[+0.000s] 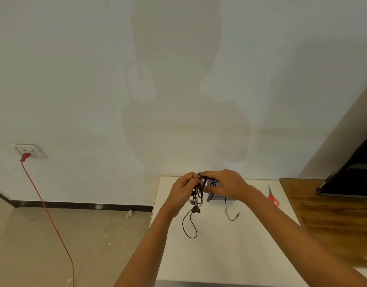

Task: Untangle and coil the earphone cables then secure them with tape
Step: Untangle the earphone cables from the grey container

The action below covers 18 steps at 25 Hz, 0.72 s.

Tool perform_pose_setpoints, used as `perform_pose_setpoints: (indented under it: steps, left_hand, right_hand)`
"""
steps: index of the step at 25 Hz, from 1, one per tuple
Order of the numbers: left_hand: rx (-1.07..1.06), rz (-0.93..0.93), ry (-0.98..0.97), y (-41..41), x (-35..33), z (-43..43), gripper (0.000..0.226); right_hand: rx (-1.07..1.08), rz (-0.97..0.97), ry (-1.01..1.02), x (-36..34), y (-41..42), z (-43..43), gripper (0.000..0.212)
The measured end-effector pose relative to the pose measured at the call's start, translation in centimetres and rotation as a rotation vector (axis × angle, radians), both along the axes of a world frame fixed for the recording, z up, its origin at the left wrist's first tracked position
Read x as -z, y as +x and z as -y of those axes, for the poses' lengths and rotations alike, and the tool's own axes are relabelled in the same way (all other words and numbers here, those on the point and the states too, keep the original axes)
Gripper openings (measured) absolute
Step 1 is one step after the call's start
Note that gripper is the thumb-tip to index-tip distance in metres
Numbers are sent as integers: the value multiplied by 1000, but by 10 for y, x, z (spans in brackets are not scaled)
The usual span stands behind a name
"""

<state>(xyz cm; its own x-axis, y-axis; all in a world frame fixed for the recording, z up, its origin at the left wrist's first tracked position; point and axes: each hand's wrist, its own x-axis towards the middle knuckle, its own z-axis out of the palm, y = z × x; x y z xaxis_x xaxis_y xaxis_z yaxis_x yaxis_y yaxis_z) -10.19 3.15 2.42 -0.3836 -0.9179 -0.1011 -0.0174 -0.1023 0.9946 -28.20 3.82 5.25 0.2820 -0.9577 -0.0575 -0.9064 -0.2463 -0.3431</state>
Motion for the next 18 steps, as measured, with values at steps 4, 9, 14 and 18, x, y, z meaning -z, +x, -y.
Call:
perform_pose_setpoints:
  steps: [4,9,14,18]
  left_hand:
    - [-74,84,42,15,8,1,21]
    - [-128,214,31,28,31,3,23]
    - [-275,385,-52,25,51,1,22]
    - [-358,326,0,23,49,2,19]
  right_hand:
    - [34,72,-83,-4,-7,1,17]
    - [29,137,27,-23,-18,-3,18]
    - [100,310,13,-27,-28,-5,12]
    - [224,297,-167,-27,-32,-7,21]
